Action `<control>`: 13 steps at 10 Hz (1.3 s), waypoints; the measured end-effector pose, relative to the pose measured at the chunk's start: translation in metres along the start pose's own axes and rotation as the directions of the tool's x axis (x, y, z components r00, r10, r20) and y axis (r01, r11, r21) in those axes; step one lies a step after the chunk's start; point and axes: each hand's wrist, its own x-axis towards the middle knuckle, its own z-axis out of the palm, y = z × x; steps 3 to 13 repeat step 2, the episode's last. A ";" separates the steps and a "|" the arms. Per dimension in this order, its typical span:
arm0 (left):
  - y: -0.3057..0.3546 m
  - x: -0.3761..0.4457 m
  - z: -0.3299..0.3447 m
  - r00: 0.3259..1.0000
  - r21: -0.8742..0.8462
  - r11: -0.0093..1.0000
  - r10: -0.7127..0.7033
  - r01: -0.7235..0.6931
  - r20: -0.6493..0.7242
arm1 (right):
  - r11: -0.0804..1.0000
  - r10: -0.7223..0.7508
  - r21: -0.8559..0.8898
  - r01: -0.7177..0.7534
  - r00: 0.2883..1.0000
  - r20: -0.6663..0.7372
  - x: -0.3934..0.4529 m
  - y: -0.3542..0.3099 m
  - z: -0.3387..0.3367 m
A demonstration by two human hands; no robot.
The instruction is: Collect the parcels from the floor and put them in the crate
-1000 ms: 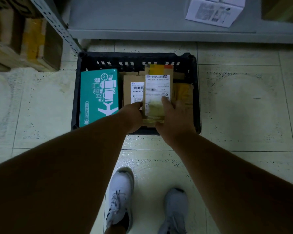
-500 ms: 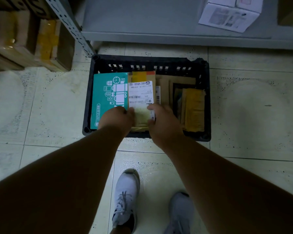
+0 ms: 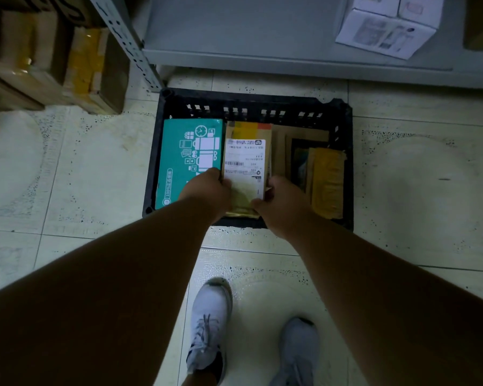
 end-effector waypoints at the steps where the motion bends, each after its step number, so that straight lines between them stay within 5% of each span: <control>1: 0.003 0.001 -0.005 0.999 0.031 0.999 -0.019 0.018 0.028 | 0.999 0.027 0.019 -0.027 0.999 0.029 -0.001 -0.004 0.001; 2: 0.010 -0.007 -0.012 0.994 -0.028 0.994 -0.109 0.108 -0.009 | 0.997 0.053 -0.044 -0.057 0.995 -0.085 -0.007 -0.014 -0.004; 13: 0.010 -0.007 -0.012 0.994 -0.028 0.994 -0.109 0.108 -0.009 | 0.997 0.053 -0.044 -0.057 0.995 -0.085 -0.007 -0.014 -0.004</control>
